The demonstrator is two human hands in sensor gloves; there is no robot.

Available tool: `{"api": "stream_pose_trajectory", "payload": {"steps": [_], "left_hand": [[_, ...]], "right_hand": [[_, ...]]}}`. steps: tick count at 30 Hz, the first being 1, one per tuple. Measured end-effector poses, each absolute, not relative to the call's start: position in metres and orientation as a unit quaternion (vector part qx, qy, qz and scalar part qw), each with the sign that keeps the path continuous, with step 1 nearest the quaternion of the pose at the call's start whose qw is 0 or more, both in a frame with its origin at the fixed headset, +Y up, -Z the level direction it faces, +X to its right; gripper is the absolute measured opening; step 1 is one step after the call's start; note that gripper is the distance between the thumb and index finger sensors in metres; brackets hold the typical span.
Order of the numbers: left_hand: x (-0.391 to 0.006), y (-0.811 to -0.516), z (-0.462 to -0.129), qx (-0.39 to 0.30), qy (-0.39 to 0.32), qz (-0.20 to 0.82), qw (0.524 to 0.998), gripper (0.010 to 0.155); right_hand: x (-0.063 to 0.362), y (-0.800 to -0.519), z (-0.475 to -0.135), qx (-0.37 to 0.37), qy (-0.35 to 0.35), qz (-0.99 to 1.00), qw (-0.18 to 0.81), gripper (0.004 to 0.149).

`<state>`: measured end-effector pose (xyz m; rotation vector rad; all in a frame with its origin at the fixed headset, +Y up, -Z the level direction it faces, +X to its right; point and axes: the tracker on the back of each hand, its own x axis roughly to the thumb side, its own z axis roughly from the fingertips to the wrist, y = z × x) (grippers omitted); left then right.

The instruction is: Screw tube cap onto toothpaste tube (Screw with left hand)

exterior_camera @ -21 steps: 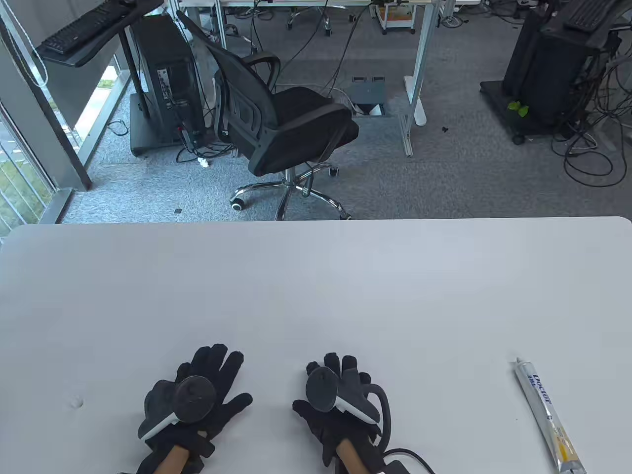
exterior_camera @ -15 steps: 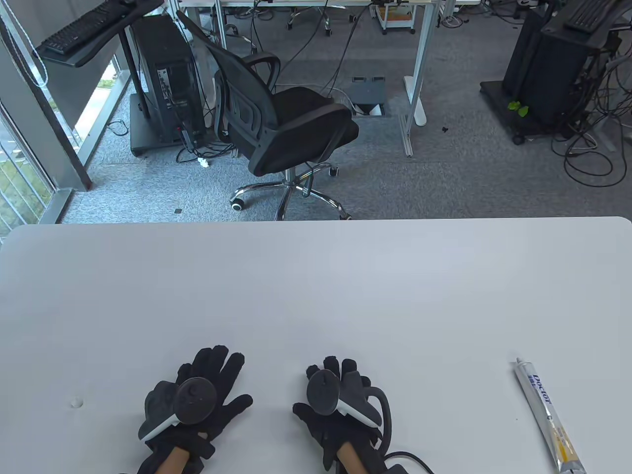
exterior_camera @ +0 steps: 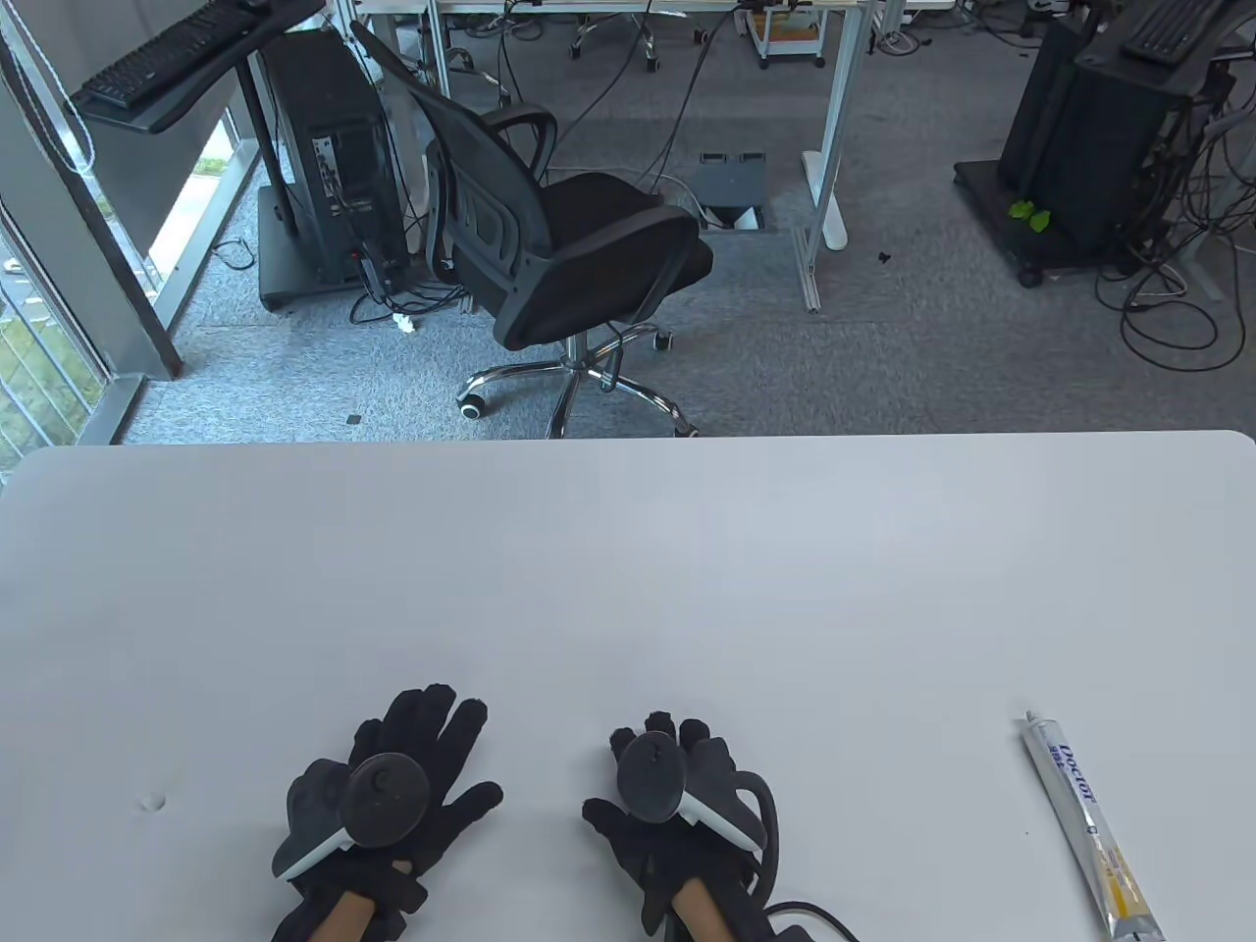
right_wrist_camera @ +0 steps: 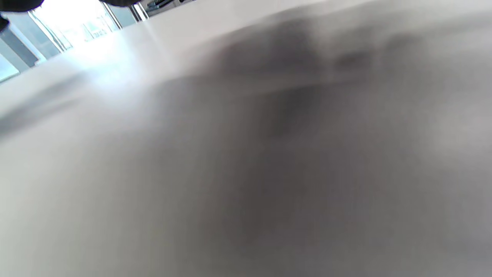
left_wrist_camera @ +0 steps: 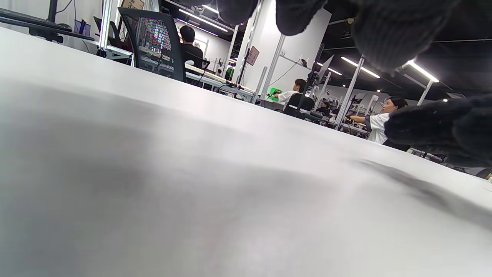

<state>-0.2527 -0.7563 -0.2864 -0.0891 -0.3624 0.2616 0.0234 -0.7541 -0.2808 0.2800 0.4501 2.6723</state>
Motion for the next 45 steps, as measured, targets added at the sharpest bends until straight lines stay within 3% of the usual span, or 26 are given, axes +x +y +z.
{"api": "stream_pose_trajectory", "payload": {"steps": [5,12,16,24,33,39,45], "left_hand": [[-0.257,-0.752,-0.286,-0.035,-0.175,0.14,0.974,0.08],[-0.262,-0.747,-0.284,-0.023,-0.17,0.161,0.972,0.08],[-0.261,-0.747,-0.284,-0.026,-0.173,0.153,0.973,0.08],[-0.263,-0.75,-0.286,-0.033,-0.164,0.152,0.974,0.08],[-0.261,-0.754,-0.287,-0.045,-0.165,0.145,0.975,0.08],[-0.26,-0.753,-0.287,-0.044,-0.166,0.149,0.974,0.08],[-0.261,-0.752,-0.286,-0.044,-0.166,0.154,0.973,0.08]], "right_hand": [[0.069,-0.719,-0.28,0.054,0.103,0.944,0.309,0.072],[0.178,-0.695,-0.273,-0.103,0.02,0.958,0.267,0.074],[0.236,-0.701,-0.267,-0.2,0.01,0.948,0.245,0.075],[0.334,-0.747,-0.252,-0.379,0.082,0.894,0.224,0.083],[0.363,-0.78,-0.249,-0.442,0.125,0.859,0.228,0.08],[0.362,-0.781,-0.247,-0.466,0.051,0.866,0.172,0.055],[0.352,-0.773,-0.243,-0.449,0.012,0.878,0.164,0.048]]}}
